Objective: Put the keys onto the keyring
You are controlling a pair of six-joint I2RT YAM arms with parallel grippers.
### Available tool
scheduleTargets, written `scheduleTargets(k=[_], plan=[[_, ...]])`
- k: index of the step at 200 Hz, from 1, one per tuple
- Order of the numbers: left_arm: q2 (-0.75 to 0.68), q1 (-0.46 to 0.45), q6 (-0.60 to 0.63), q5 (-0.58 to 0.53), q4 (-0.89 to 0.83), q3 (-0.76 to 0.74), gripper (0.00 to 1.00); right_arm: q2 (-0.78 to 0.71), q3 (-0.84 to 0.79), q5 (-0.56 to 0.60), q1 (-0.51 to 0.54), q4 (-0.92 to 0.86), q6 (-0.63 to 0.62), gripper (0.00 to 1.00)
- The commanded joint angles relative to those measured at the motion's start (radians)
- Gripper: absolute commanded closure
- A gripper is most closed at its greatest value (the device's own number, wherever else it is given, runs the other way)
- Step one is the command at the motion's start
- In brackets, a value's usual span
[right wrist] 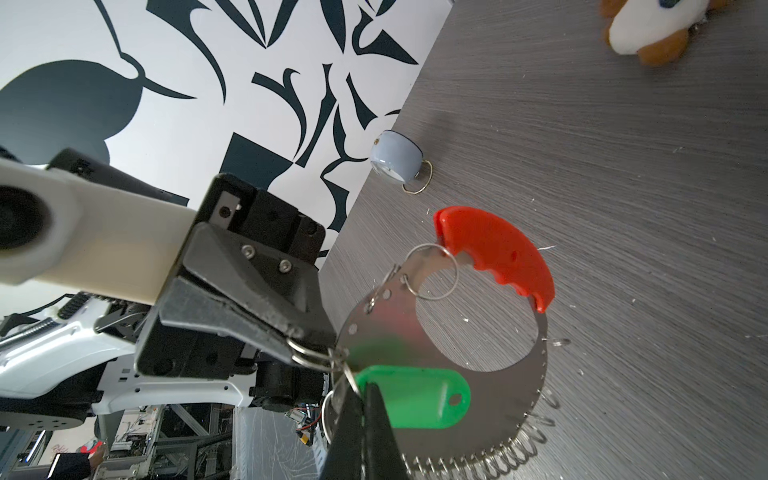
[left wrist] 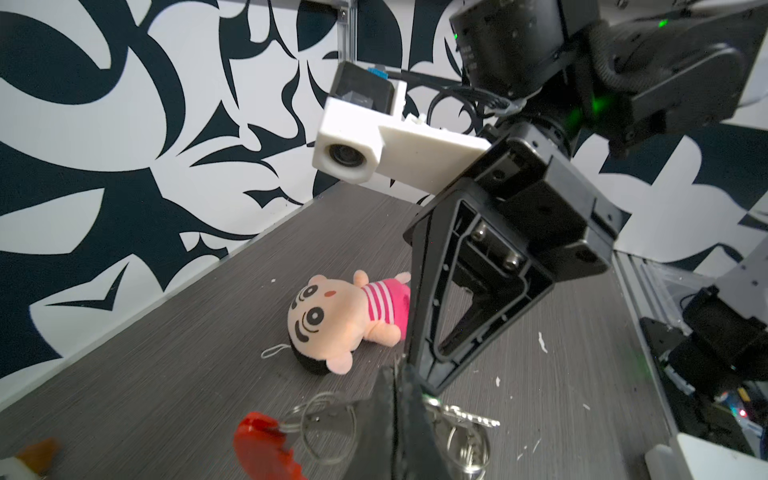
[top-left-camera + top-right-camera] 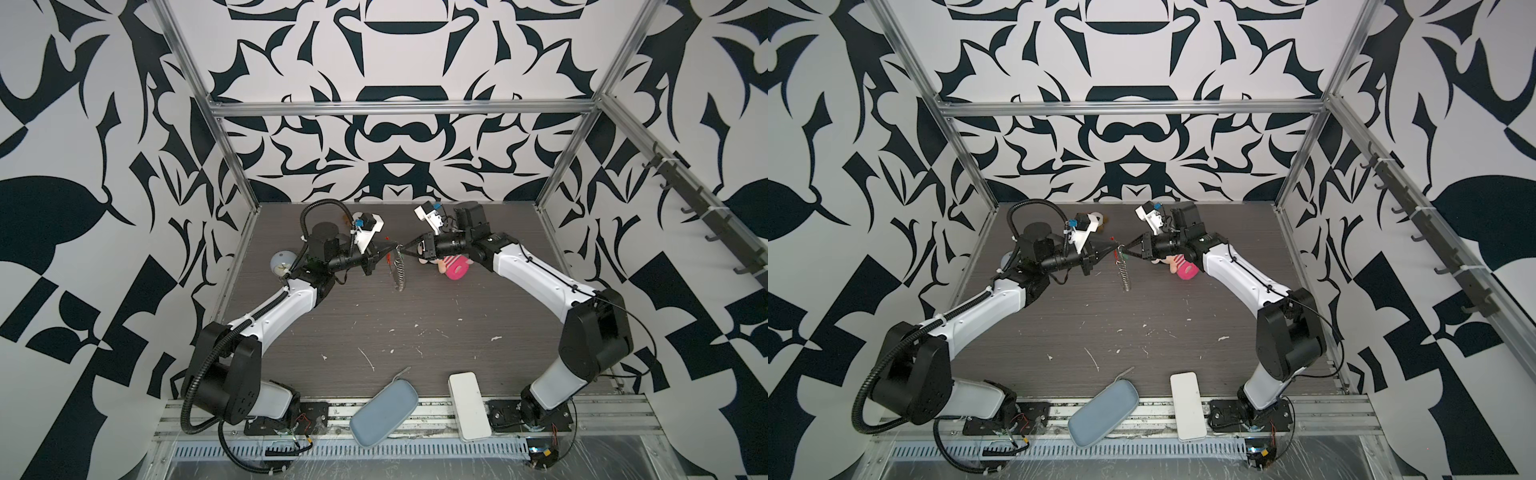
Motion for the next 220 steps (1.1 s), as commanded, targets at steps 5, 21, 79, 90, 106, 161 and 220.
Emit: scheduleTargets(k=[5,21,79,90,106,161,220], plan=[[0.010,0.002,-0.169,0.048,0.332,0.007,1.00,-0.041,0.029,0.016,-0.015,-0.047,-0.003,0.98],[0.029,0.001,-0.199,0.047,0.377,0.002,1.00,-0.070,0.044,0.027,-0.034,-0.084,-0.026,0.89],[0.132,0.009,-0.438,-0.015,0.753,-0.043,1.00,-0.157,0.089,0.154,-0.075,-0.141,-0.084,0.79],[0.165,0.011,-0.496,-0.029,0.836,-0.047,1.00,-0.165,0.089,0.152,-0.075,-0.115,-0.067,0.79],[0.205,0.012,-0.560,-0.045,0.905,-0.043,1.00,-0.172,0.079,0.139,-0.072,-0.046,-0.041,0.77],[0.226,0.011,-0.618,-0.065,0.945,-0.044,1.00,-0.114,0.115,0.100,-0.039,0.084,-0.009,0.71],[0.229,0.011,-0.689,-0.063,0.946,-0.018,1.00,-0.074,0.128,0.083,-0.003,0.182,-0.004,0.64]])
